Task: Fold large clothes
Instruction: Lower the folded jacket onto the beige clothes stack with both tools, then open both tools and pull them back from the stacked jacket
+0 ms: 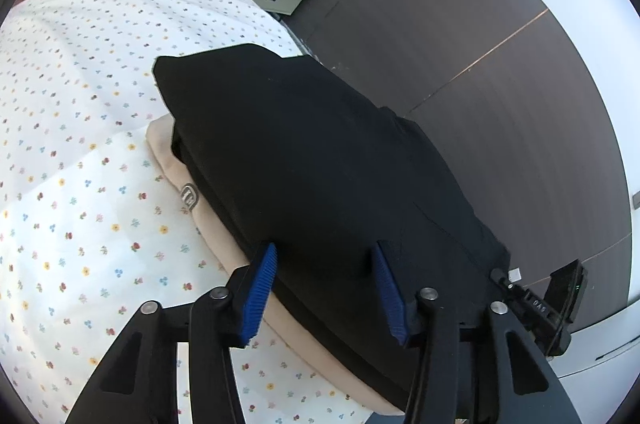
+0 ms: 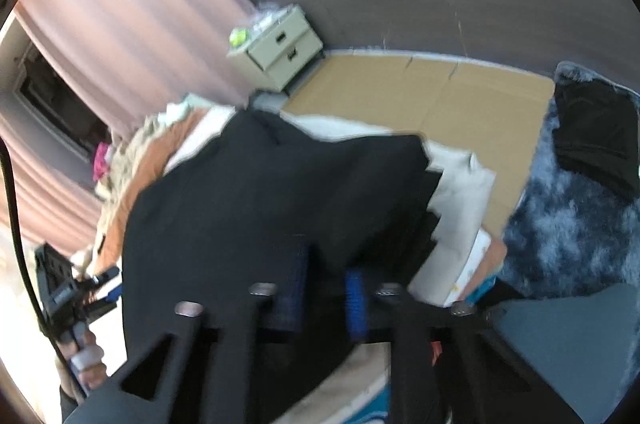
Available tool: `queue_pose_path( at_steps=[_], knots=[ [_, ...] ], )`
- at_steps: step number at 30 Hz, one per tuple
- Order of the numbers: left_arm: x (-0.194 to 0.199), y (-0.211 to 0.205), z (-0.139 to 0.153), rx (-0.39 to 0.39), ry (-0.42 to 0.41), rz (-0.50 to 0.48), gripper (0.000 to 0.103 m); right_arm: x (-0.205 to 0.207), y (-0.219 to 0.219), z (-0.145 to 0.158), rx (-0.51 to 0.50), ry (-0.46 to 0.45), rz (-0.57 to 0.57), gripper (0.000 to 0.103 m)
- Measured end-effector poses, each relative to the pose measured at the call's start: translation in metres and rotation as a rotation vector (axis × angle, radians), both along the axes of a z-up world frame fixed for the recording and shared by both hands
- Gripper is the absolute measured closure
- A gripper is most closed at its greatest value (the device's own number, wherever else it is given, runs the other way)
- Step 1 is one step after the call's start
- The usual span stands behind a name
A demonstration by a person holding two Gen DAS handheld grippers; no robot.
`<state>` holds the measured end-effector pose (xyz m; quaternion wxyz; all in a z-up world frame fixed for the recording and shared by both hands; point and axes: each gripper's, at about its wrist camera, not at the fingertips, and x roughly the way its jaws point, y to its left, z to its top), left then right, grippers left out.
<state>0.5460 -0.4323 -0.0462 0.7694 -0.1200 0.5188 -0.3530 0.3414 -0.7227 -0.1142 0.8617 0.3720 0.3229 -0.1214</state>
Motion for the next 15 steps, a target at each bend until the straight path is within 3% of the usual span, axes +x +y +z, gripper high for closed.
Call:
queue_pose_path(
  at_steps=[6, 12, 14, 15],
  knots=[
    [0.001, -0.023, 0.006, 0.015, -0.035, 0.000, 0.052, 0.005, -0.006, 0.005, -0.042, -0.006, -0.035, 0.097],
    [0.000, -0.034, 0.013, 0.033, -0.068, -0.031, 0.052, 0.007, -0.015, -0.016, -0.029, 0.053, -0.093, 0.097],
    [-0.002, -0.030, 0.016, 0.028, -0.068, -0.037, 0.052, 0.007, -0.012, -0.016, -0.035, 0.074, -0.095, 0.094],
    [-0.004, -0.028, 0.017, 0.021, -0.062, -0.043, 0.051, 0.005, -0.011, -0.014, -0.036, 0.073, -0.097, 0.087]
  ],
)
